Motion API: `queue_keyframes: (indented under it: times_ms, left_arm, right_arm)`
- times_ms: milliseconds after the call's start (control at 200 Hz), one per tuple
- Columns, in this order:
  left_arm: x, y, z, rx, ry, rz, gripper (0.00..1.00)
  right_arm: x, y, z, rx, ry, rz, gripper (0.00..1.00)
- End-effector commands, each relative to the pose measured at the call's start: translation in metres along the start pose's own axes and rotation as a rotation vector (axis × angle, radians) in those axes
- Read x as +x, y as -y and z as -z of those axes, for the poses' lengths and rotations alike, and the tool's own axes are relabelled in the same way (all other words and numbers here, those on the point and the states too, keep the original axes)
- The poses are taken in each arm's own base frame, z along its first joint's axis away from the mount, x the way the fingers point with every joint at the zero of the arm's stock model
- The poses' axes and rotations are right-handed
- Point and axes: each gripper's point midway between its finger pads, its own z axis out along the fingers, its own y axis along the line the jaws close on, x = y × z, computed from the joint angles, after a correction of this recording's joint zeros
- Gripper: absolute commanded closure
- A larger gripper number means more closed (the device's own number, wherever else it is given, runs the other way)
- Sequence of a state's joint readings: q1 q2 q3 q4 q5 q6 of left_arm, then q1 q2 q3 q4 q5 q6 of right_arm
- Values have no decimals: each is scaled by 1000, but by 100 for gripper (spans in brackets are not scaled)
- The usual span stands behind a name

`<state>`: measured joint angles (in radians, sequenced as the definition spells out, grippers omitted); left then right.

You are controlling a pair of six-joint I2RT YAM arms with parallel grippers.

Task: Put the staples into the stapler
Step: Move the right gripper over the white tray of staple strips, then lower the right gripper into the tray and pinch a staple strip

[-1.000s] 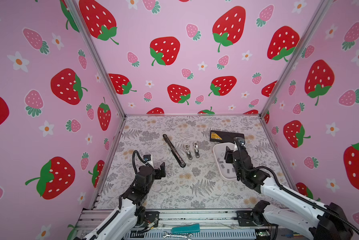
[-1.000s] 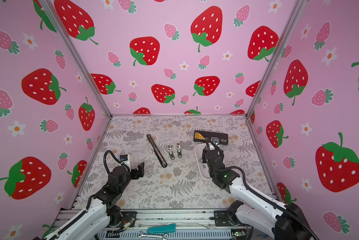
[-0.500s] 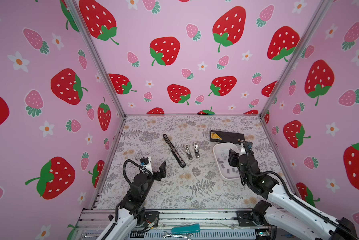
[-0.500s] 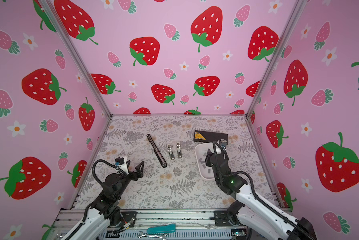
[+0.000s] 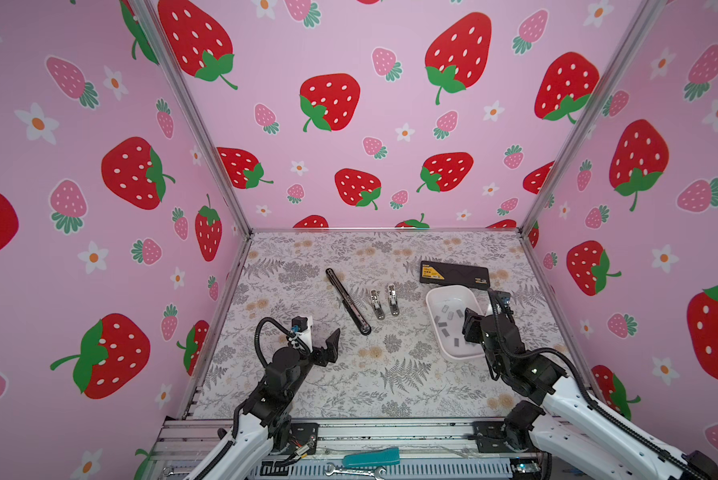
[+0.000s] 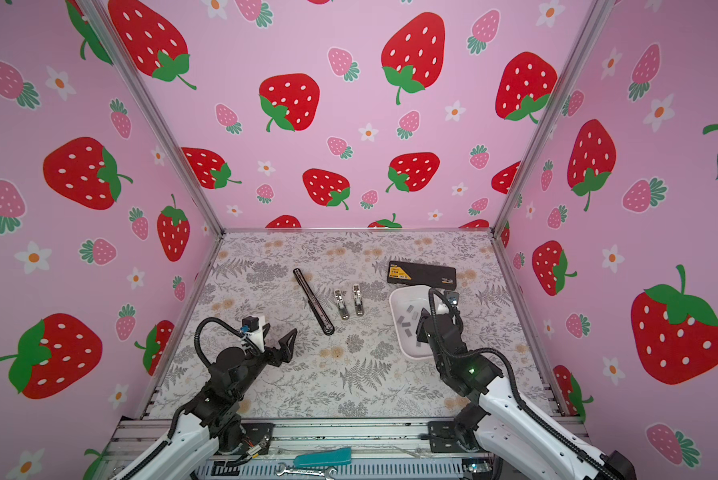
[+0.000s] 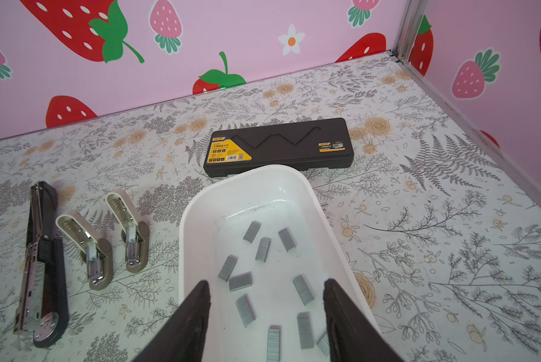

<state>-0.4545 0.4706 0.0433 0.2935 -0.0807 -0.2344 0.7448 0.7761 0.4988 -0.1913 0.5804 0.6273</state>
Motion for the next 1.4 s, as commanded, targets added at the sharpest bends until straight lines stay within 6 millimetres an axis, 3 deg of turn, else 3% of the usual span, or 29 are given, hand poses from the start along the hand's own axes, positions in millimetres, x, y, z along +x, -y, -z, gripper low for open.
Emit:
queue_keyframes:
  times_ms: [0, 200, 405, 635, 740, 870, 1396]
  left_arm:
    - [-19, 3, 1, -4, 71, -21, 4]
    - [-26, -9, 0, -81, 108, -21, 1]
    - [-32, -22, -11, -173, 110, -38, 1]
    - [-23, -16, -38, -172, -26, -82, 1]
    - [-22, -16, -36, -171, -22, -79, 1]
    - [-22, -17, -28, -165, 8, -66, 1]
    - [-22, -16, -32, -166, -4, -72, 1]
  right_arm:
    - [10, -8, -16, -19, -51, 26, 41]
    - [23, -13, -58, -24, -181, 33, 51]
    - [20, -4, -81, 7, -230, 45, 49]
    - [19, -28, -121, -40, -282, 71, 55]
    - [26, -41, -143, -58, -325, 92, 61]
    - [40, -43, -163, -32, -371, 101, 66]
    - [68, -21, -153, 61, -386, 99, 66]
